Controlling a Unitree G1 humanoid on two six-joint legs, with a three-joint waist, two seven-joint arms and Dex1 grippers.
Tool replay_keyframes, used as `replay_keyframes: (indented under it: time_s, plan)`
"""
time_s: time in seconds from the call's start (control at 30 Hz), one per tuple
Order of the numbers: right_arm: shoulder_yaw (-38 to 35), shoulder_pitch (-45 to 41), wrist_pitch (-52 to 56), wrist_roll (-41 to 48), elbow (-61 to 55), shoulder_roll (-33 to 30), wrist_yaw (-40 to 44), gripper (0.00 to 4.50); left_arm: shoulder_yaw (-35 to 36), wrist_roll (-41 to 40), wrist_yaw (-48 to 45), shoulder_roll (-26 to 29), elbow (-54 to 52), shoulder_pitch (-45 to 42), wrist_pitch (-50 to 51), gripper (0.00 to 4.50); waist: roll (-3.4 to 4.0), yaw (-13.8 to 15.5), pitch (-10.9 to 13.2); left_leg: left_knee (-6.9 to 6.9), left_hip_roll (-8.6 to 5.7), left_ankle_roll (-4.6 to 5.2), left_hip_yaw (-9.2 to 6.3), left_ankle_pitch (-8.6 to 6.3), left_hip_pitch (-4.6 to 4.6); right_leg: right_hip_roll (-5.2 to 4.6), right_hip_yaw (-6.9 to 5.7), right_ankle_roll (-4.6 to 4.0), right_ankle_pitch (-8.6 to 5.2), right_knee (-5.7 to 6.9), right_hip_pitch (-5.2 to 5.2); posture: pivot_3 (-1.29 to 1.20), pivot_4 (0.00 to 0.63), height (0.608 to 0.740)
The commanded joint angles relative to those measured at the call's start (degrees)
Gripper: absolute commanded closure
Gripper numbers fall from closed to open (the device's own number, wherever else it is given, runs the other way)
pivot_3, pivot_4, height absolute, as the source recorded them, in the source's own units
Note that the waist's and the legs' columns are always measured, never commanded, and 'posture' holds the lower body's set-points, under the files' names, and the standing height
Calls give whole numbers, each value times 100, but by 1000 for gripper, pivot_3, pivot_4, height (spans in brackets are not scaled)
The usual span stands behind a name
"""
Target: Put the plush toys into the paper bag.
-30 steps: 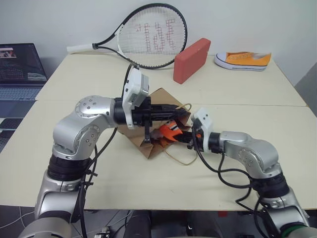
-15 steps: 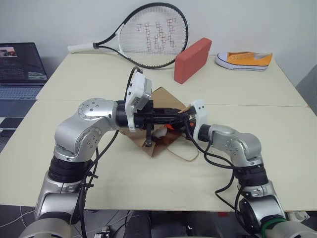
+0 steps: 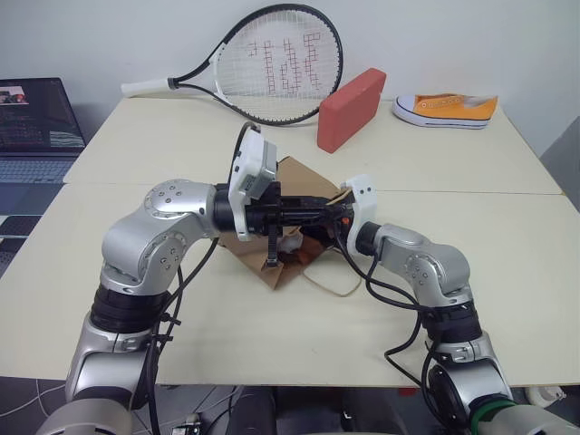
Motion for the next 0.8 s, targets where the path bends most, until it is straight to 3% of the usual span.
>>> replay_keyframes:
  time_s: [0.03, 0.47, 0.6, 0.8]
  plan:
    - [35, 44, 106, 184, -562, -223, 274, 30, 119, 12, 65, -25, -20, -118, -95, 4500, 0, -1, 0, 0, 0, 0, 0, 0, 0, 0, 0, 0, 0, 0, 0, 0, 150, 740]
    - [-313, 460, 862, 1326, -2035, -1931, 1563, 30, 43, 229, 189, -162, 87, -137, -257, 4500, 0, 6, 0, -3, 0, 0, 0, 0, -1, 0, -1, -3, -2, -4, 0, 0, 150, 740]
    - [-345, 522, 845, 1438, -2068, -2068, 1548, 30, 35, 262, 202, -216, 137, -168, -291, 4500, 0, 12, 0, -3, 0, 0, -1, 0, 1, 0, -2, -3, -3, -3, 1, 0, 150, 740]
    - [31, 508, 270, 859, -1921, -1921, 1219, 30, 45, 278, 259, -357, 184, -236, -312, 4500, 0, 11, 0, -3, 0, 0, 0, 0, 0, 0, -2, -3, -3, -4, 0, 0, 150, 740]
